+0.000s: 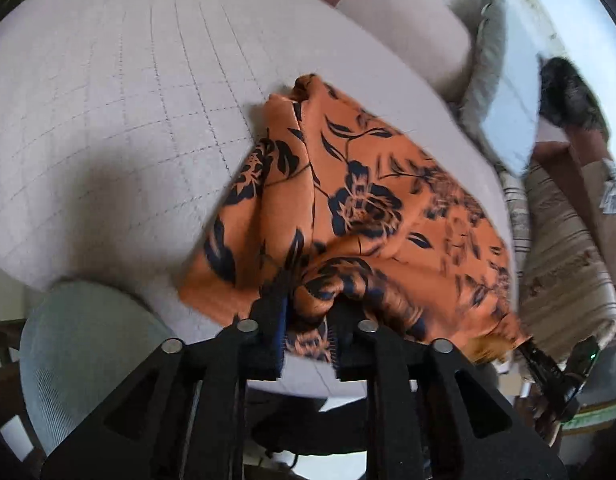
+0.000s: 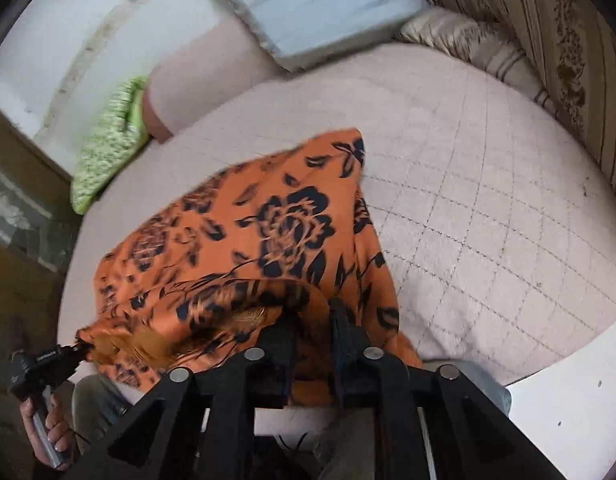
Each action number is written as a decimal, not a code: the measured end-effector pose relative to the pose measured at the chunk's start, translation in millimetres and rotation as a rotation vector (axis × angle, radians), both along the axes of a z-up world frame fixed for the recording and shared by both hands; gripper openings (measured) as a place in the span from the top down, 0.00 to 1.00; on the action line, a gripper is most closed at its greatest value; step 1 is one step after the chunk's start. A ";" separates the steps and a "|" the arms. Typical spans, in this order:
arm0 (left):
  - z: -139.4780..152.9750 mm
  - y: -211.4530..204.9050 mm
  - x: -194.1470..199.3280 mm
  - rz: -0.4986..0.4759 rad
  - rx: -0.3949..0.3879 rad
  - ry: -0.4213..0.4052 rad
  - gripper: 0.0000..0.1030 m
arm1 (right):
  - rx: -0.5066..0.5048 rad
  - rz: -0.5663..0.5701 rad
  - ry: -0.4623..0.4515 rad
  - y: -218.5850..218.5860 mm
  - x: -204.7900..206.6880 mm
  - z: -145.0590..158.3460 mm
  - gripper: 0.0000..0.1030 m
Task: Fold small clothes
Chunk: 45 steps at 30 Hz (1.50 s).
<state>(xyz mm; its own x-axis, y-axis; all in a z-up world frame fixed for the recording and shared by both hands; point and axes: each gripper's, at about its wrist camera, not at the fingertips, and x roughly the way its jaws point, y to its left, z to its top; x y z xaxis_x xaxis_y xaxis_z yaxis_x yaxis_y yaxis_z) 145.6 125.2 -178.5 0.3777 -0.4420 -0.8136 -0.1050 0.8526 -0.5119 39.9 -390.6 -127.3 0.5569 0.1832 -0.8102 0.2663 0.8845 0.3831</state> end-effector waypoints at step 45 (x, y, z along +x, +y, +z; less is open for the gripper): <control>35.8 -10.5 57.1 0.000 0.128 -0.052 0.41 | 0.159 -0.024 -0.055 -19.2 21.5 18.4 0.53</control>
